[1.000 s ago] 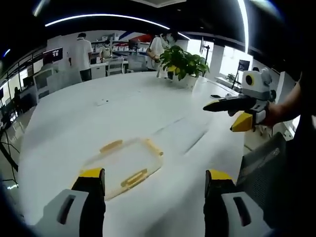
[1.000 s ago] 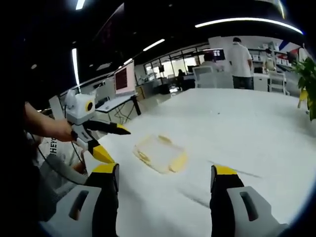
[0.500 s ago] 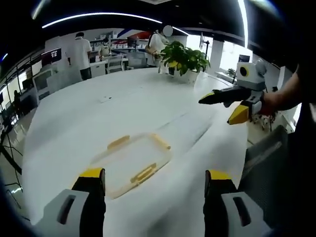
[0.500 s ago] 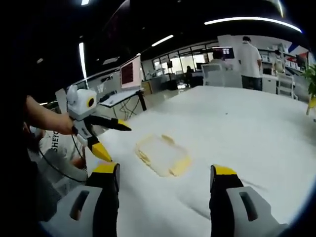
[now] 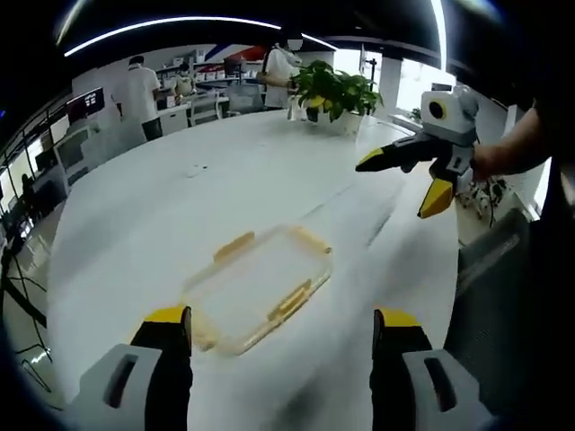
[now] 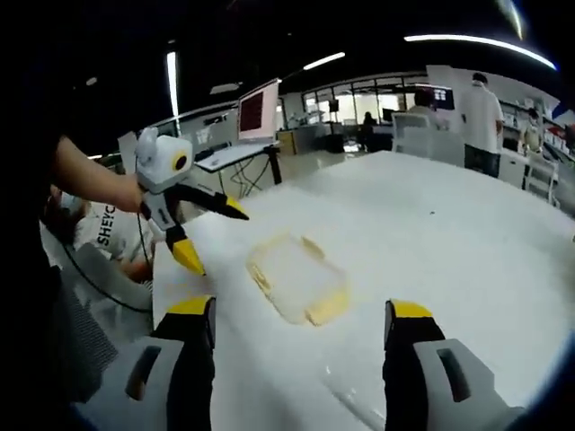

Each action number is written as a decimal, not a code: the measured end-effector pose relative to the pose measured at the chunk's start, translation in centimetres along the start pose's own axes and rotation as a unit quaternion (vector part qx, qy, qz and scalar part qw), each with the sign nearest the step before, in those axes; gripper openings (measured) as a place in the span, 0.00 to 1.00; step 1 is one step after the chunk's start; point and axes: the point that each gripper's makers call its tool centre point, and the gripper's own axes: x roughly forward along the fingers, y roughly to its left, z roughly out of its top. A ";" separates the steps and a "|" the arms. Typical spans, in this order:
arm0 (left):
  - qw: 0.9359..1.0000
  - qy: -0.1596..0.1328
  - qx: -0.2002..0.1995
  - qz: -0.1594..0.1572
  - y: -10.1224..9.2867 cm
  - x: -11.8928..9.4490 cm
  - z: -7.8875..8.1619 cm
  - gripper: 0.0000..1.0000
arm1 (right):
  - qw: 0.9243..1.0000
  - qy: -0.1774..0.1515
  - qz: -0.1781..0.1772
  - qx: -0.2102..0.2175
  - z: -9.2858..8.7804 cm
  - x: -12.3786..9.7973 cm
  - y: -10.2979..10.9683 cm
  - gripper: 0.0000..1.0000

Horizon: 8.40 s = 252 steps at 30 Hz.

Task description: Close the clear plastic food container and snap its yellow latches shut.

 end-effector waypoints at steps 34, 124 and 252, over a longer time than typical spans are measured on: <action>0.991 0.095 0.075 -0.064 5.0 1.7 -3.1 0.79 | 0.989 0.110 0.043 -0.091 -1.2 5.3 -1.4 0.68; 0.921 0.231 0.269 -0.161 7.5 5.2 -5.3 0.33 | 0.881 0.344 0.155 -0.284 -6.0 10.4 -3.9 0.37; 0.920 0.178 0.301 -0.178 -10.5 13.4 11.3 0.33 | 0.904 0.306 0.127 -0.271 -8.0 -13.0 -14.7 0.37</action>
